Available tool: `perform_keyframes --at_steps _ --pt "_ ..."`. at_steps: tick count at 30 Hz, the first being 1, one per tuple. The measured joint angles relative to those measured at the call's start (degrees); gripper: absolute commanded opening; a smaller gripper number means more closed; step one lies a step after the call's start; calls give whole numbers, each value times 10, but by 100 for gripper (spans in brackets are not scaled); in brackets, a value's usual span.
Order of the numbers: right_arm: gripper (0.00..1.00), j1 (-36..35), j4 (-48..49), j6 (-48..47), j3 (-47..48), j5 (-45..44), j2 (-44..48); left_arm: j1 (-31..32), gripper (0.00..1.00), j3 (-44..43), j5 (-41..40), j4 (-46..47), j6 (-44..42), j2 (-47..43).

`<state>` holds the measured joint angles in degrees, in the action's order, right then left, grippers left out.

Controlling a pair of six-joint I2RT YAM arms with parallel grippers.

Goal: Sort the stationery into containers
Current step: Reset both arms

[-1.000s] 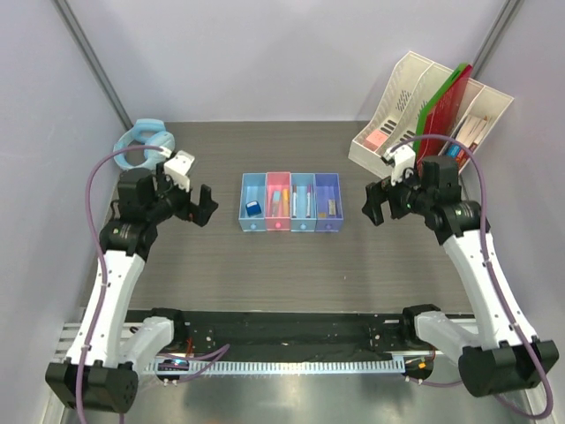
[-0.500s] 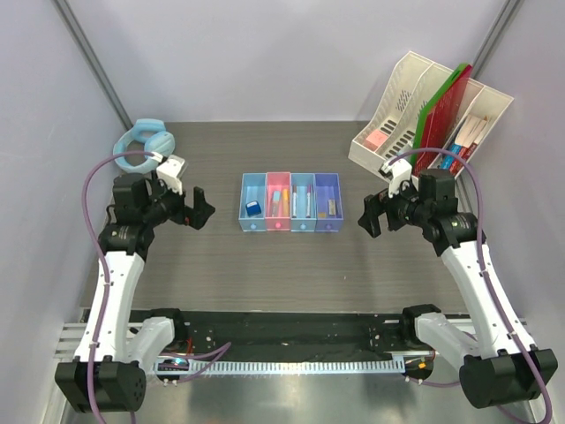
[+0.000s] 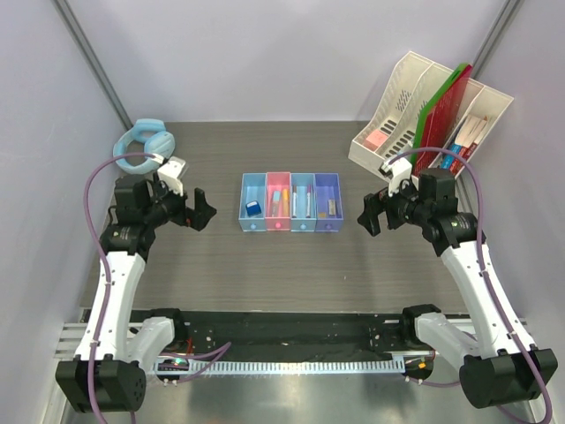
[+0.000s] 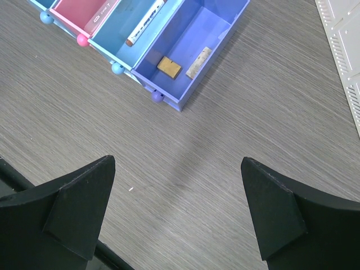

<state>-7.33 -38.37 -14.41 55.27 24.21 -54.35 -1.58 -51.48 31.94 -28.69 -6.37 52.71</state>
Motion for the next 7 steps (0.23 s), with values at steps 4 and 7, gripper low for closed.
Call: perform_keyframes --at_steps 4,7 --pt "100 0 2 0 0 1 0 0 100 2 3 2 0 1" --pt "100 0 2 0 0 2 0 0 100 2 7 2 0 2"
